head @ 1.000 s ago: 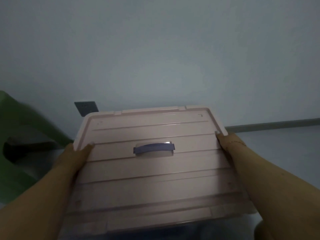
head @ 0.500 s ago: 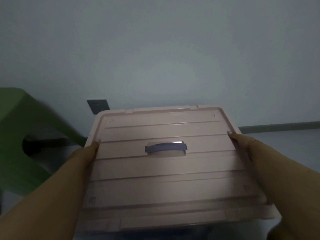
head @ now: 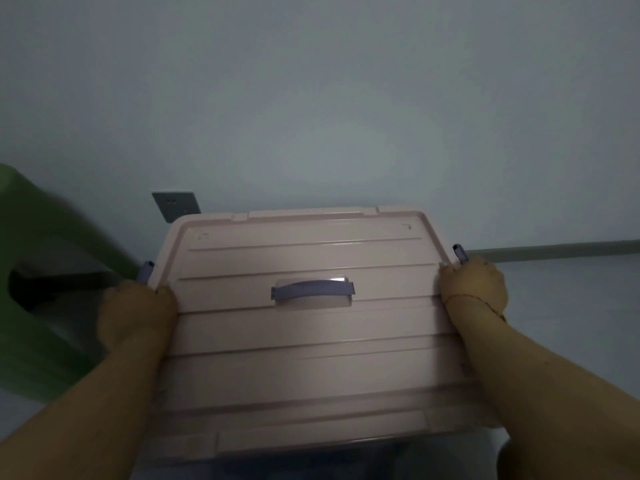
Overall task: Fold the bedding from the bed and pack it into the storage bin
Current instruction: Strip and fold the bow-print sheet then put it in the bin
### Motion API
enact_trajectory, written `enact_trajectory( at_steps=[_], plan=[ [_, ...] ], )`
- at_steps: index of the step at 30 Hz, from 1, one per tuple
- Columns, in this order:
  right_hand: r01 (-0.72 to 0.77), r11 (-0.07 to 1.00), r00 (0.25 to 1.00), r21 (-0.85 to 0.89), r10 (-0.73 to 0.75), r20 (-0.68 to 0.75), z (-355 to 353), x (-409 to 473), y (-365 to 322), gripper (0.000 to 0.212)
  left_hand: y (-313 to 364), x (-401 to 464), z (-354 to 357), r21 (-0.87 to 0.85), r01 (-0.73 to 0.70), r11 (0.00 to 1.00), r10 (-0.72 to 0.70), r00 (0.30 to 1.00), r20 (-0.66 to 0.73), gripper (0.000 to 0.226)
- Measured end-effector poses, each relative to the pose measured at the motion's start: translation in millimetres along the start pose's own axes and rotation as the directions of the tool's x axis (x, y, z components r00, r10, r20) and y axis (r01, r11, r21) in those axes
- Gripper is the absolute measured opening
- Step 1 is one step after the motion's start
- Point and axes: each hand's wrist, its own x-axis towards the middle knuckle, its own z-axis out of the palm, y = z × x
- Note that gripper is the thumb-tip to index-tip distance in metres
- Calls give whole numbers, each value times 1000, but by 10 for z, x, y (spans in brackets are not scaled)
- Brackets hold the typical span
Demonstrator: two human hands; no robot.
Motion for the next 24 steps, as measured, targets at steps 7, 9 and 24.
enact_trajectory(
  at_steps=[7,9,24],
  plan=[
    [23,998,999,-54,-25,-41,-31,-14,-12,47,24,-12,11,76,-18,997,21,999,-42,43],
    [33,998,997,-49,-37,-66,-34,-23,-28,43,34,-7,0,65,-16,998,19,999,-44,42],
    [80,997,990,6,-79,-116,16,84,-188,32,148,150,25,54,-61,997,64,996,-54,41]
  ],
)
